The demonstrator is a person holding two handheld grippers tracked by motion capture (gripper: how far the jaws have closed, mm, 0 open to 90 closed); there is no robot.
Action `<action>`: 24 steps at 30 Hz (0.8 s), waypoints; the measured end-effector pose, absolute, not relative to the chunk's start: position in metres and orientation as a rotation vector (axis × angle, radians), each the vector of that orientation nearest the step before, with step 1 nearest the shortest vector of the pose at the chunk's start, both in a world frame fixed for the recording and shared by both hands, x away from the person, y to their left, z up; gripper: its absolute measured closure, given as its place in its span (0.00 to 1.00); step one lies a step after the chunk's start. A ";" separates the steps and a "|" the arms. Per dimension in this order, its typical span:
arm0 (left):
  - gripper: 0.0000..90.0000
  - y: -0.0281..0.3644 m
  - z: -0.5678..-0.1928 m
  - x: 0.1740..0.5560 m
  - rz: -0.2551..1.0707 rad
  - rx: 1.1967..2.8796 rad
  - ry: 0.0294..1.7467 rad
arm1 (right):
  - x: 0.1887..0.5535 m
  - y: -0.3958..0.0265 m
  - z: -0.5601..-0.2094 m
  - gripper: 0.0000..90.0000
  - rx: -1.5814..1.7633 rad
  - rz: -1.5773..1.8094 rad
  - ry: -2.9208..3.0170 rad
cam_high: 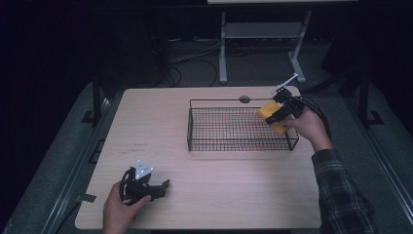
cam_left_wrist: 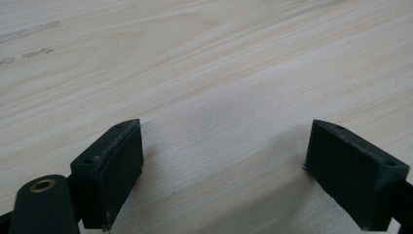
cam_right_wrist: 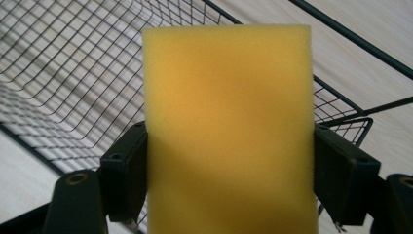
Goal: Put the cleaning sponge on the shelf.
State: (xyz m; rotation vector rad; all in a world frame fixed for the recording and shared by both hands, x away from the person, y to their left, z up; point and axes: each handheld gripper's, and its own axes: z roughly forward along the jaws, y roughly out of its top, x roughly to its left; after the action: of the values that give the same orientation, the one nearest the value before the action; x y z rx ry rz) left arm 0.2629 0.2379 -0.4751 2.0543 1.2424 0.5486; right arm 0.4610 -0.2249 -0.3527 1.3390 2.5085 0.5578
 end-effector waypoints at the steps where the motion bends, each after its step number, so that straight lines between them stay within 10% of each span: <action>1: 0.14 0.238 -0.475 0.263 0.549 2.055 1.242 | 0.463 -0.225 -0.354 0.27 1.345 0.558 2.509; 24: 0.14 0.238 -0.475 0.263 0.549 2.054 1.243 | 0.472 -0.224 -0.397 0.26 1.434 0.516 2.518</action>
State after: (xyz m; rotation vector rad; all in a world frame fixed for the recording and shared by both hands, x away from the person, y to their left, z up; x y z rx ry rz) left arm 0.2629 0.2378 -0.4752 2.0540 1.2426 0.5486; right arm 0.4724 -0.2244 -0.3969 1.4344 2.5176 0.5164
